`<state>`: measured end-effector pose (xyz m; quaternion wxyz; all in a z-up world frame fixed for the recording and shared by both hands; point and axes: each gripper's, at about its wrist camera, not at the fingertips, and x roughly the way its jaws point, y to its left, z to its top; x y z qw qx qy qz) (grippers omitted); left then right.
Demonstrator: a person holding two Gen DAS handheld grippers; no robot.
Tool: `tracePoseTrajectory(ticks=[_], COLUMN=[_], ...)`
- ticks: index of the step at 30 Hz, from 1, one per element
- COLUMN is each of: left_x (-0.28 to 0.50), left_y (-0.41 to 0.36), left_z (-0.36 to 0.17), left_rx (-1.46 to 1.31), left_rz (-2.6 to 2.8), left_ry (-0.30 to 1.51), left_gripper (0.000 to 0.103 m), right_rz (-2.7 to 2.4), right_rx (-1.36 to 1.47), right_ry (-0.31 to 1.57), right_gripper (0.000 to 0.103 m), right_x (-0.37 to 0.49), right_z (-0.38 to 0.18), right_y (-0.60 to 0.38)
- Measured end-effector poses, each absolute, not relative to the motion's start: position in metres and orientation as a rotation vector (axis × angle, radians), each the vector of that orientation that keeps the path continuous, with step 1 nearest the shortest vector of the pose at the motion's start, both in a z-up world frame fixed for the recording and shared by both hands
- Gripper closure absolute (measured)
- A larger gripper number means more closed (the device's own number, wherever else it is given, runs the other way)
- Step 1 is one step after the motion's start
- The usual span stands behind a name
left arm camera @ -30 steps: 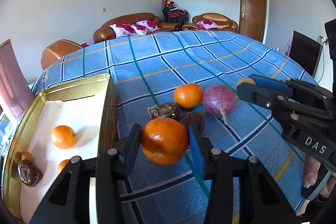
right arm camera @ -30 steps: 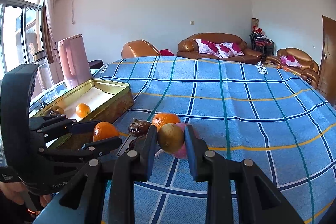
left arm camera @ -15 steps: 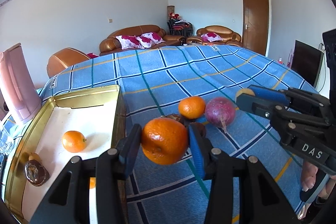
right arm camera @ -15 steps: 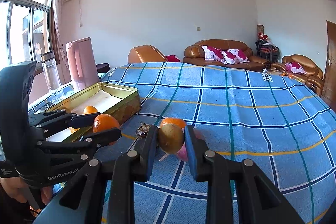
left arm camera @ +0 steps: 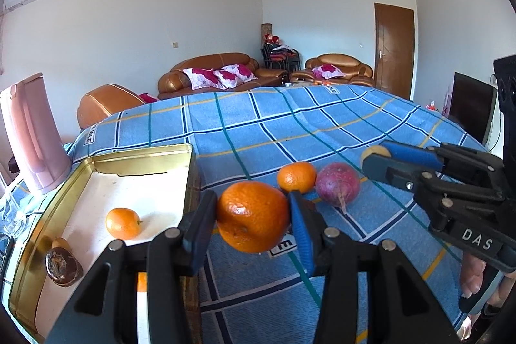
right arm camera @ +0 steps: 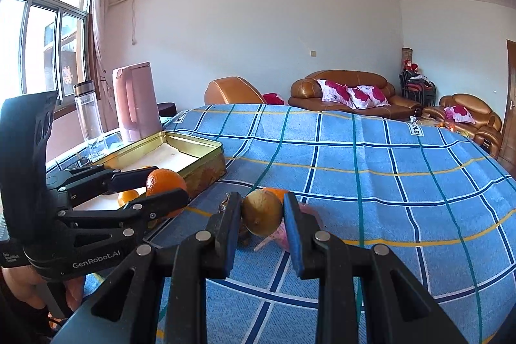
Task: Organize fruits
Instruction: 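Lift and carry the large orange and tan fruit toward the gold tray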
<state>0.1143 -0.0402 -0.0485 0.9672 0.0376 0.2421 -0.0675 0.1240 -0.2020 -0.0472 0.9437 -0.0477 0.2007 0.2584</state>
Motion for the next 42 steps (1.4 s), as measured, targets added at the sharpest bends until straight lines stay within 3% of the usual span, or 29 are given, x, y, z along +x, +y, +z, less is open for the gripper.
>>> tracePoseTrajectory(ticks=[42], left_x=[0.086], left_y=[-0.034], left_z=[-0.037], left_rx=[0.058], left_rz=[-0.091], left_ry=[0.331], left_gripper=[0.056], right_rz=[0.559], right_rx=[-0.117], right_ry=[0.285], right_gripper=[0.075], right_x=[0.101], right_z=[-0.04], right_y=[-0.205])
